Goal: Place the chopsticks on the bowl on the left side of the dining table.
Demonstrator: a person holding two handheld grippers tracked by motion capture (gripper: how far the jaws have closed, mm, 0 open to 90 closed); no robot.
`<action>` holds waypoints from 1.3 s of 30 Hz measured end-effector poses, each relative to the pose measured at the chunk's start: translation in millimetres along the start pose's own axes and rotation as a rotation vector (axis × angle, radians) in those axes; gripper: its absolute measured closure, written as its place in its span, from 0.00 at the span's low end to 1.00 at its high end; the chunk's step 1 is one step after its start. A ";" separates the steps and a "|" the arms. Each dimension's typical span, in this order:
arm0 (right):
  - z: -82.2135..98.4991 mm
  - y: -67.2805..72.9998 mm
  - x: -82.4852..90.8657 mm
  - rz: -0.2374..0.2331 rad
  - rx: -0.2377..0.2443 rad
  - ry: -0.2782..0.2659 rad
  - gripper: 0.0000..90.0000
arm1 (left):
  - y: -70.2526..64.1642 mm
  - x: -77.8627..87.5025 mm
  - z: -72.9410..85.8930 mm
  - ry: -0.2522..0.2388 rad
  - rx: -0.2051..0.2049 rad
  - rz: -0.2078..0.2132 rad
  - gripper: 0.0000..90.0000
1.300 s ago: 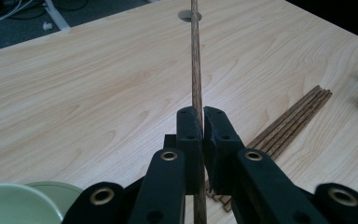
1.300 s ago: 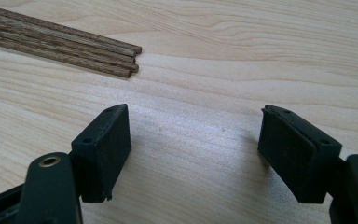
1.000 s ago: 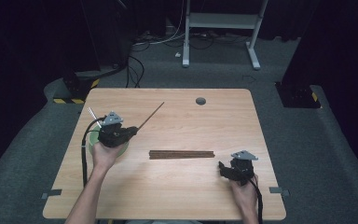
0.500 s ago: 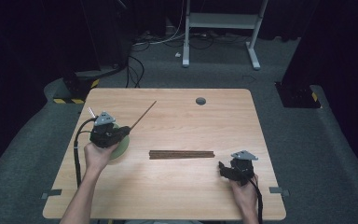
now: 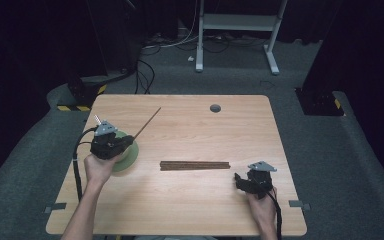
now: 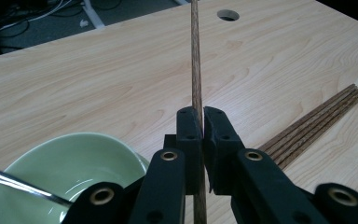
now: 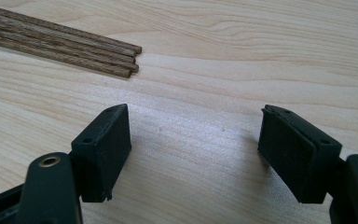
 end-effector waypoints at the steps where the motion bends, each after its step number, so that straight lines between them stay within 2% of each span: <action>1: 0.0 0.0 0.0 0.000 -0.001 0.000 0.28 | 1.6 1.8 1.0 -0.002 0.006 -0.003 0.94; 15: 0.0 0.0 0.0 0.000 0.000 0.000 0.28 | 12.3 17.3 9.3 -0.008 0.023 -0.045 0.94; 29: 0.0 0.0 0.0 0.000 0.000 0.000 0.28 | 20.2 22.1 19.5 -0.001 0.043 -0.080 0.94; 36: 0.1 0.1 0.1 0.000 -0.001 0.000 0.28 | 19.9 25.6 25.9 0.005 0.025 -0.120 0.94; 39: 0.1 0.1 0.1 0.000 0.000 0.000 0.28 | 21.7 27.3 29.0 0.011 0.031 -0.132 0.94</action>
Point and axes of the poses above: each handheld gripper's, and its own axes: x roughly backward along the jaws, z roughly out of its underside, y roughly to its left, the point moved 1 cm from there along -x, roughly forward along the jaws, and after that the axes turned 9 degrees about z, right-handed, at the moved point
